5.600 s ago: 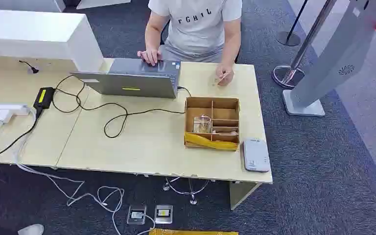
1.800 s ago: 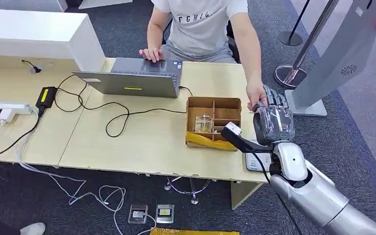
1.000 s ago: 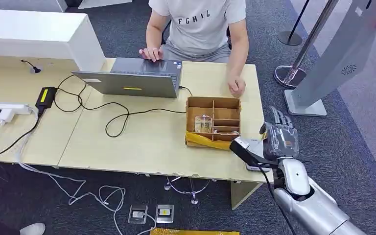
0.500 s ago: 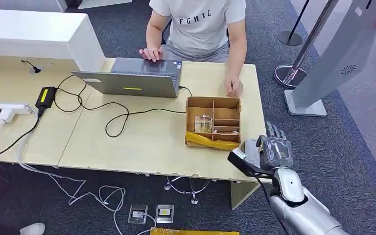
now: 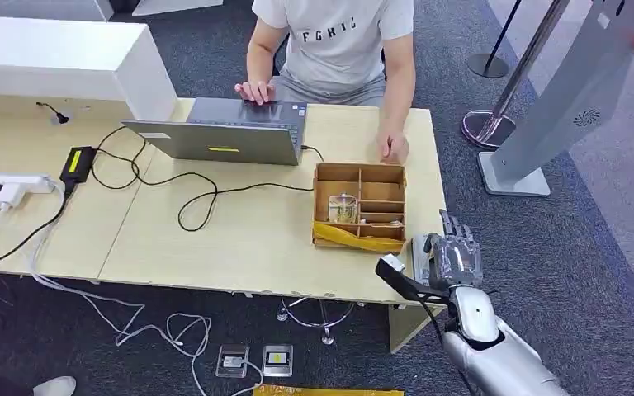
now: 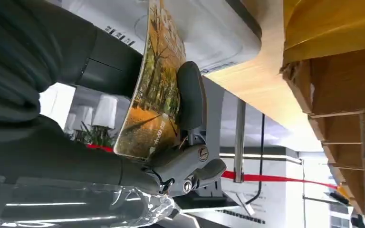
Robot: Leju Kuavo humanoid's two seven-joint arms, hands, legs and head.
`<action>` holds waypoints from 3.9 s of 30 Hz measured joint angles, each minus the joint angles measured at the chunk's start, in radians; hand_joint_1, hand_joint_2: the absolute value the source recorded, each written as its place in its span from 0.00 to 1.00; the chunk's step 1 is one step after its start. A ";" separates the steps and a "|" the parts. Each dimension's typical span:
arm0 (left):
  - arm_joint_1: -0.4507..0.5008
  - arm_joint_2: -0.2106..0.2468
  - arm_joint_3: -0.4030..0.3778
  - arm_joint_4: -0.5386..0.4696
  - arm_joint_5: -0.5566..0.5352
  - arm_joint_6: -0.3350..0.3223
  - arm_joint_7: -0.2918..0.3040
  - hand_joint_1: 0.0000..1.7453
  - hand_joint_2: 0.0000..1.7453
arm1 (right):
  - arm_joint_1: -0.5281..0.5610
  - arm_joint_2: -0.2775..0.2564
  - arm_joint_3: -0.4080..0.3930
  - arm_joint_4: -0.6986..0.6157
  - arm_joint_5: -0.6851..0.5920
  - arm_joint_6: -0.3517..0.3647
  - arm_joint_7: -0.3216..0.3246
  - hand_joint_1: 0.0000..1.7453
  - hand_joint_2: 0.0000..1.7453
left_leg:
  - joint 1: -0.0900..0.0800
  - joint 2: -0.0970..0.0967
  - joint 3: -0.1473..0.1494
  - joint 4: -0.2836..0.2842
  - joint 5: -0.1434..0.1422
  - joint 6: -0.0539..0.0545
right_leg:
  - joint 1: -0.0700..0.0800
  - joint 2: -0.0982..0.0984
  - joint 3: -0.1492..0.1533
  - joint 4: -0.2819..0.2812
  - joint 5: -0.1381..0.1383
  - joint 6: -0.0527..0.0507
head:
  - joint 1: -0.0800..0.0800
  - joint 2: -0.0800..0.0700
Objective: Pass the card to the sensor for recognition and then transmit it.
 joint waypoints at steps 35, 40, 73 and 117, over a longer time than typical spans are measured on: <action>0.002 -0.007 0.001 0.000 -0.025 -0.018 -0.012 0.00 0.00 | -0.140 0.056 -0.115 -0.262 0.075 0.145 0.025 1.00 1.00 | 0.000 0.001 0.000 0.000 0.000 0.000 | 0.000 0.002 0.001 0.000 0.000 0.000 | 0.000 0.000; 0.002 -0.010 0.001 0.000 -0.030 -0.022 -0.001 0.00 0.00 | -0.152 0.095 -0.089 -0.254 0.071 0.141 0.021 1.00 1.00 | 0.000 0.001 0.000 0.000 0.000 0.000 | 0.000 0.002 0.001 0.000 0.000 0.000 | 0.000 0.000; 0.003 -0.023 0.001 0.005 -0.044 -0.031 0.001 0.00 0.00 | -0.197 0.142 -0.045 -0.137 0.135 0.113 0.023 0.00 1.00 | 0.000 0.001 0.000 0.000 0.000 0.000 | 0.000 0.002 0.000 0.000 0.000 0.000 | 0.000 0.000; 0.005 -0.023 0.001 0.011 -0.079 -0.029 -0.004 0.00 0.00 | -0.050 -0.088 0.001 -0.303 -0.132 0.097 0.041 0.00 1.00 | 0.000 0.003 -0.001 0.000 -0.001 -0.001 | 0.000 0.003 -0.001 0.000 0.000 0.000 | 0.000 0.000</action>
